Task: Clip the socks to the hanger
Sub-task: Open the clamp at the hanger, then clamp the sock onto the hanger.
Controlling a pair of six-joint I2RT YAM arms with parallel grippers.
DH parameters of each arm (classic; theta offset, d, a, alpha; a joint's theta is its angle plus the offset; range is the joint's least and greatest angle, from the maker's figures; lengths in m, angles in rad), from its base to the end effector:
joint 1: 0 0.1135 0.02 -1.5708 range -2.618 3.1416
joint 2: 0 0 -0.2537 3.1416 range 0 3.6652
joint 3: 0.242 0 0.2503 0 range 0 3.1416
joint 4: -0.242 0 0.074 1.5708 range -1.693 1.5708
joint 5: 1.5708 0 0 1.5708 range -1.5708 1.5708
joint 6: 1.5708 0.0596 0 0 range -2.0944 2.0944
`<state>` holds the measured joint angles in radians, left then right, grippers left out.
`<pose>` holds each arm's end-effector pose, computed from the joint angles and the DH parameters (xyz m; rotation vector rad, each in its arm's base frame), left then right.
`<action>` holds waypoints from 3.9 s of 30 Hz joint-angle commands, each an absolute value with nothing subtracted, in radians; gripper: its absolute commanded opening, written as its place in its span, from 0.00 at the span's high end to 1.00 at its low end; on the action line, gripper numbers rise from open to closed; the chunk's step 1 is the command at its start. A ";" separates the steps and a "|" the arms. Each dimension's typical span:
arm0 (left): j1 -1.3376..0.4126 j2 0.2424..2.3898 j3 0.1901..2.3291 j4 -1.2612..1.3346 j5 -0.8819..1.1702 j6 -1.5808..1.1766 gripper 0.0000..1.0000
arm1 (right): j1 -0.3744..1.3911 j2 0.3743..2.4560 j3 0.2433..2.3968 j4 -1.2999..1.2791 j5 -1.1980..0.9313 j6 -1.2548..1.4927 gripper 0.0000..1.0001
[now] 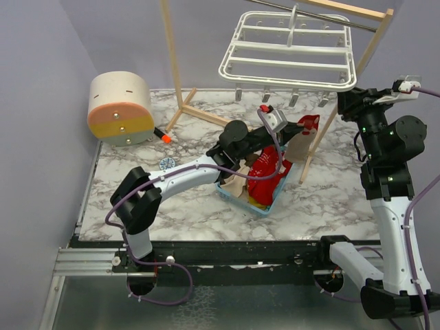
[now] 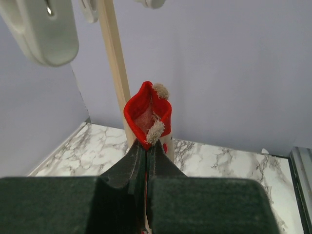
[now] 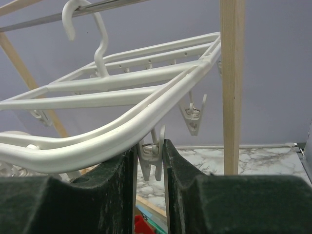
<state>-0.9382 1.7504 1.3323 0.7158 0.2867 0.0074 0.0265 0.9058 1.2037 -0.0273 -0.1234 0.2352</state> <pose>0.2449 -0.3625 0.3577 0.8333 1.0613 -0.9749 0.2062 0.0128 0.4774 0.0305 1.3080 0.3036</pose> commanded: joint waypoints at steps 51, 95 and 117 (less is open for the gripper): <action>-0.968 1.876 1.551 0.741 0.226 -0.025 1.00 | 0.045 0.832 1.125 -0.126 -0.104 0.248 0.99; -0.985 1.831 1.537 0.747 0.261 -0.022 1.00 | 0.044 0.864 1.131 -0.160 -0.063 0.296 0.99; -1.002 1.826 1.502 0.752 0.203 0.072 1.00 | 0.044 0.890 1.180 -0.238 -0.066 0.335 0.99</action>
<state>-0.9962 1.8675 1.5280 0.7181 0.2382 0.0261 0.0402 0.8829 1.1431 -0.1749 -0.0834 0.3252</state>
